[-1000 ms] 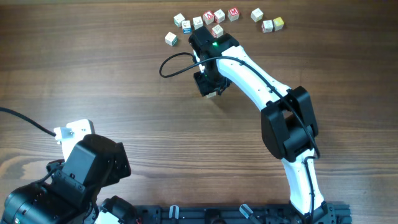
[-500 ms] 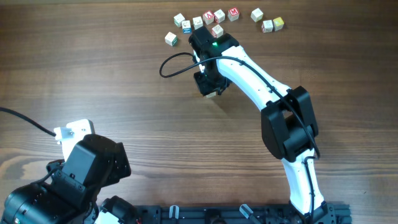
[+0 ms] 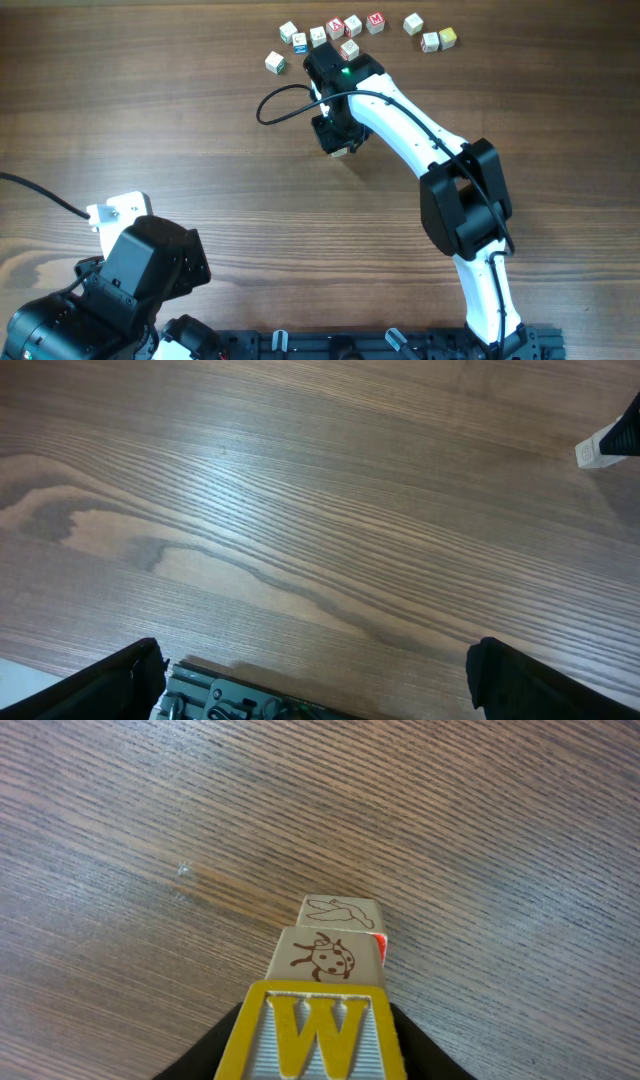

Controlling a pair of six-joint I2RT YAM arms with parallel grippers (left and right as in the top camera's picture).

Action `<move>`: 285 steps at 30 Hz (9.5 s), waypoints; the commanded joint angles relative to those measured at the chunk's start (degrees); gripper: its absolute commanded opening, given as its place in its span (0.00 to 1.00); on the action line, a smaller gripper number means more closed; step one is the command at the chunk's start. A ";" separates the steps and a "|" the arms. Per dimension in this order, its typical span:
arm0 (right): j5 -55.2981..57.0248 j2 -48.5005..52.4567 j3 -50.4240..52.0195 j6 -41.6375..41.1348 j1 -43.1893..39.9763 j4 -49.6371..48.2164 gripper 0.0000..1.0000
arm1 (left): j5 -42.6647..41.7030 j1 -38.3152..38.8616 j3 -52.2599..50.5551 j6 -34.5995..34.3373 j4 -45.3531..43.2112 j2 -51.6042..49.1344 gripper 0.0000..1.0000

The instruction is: Form a tower

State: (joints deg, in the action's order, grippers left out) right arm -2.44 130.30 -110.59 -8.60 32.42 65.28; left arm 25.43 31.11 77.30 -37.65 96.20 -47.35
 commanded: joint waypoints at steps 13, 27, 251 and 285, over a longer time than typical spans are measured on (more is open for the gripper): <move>2.40 3.39 0.48 0.24 -0.57 -2.67 0.66 | 0.09 -0.26 -0.04 -0.55 -0.13 0.04 1.00; 2.40 4.50 0.48 -0.17 -0.63 -1.95 0.45 | 0.09 -0.26 -0.04 -0.55 -0.13 0.04 1.00; -0.48 -130.05 110.27 1.51 -29.07 -65.35 1.00 | -20.44 -19.41 -72.57 20.96 -100.39 45.31 1.00; -0.48 -130.03 110.27 1.53 -29.07 -65.33 1.00 | -21.11 -23.19 -76.98 28.28 -92.32 47.19 1.00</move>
State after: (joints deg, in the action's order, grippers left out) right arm -2.15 0.78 -0.38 -7.29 3.53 0.10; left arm 5.41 8.45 0.49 -10.55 3.64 -0.78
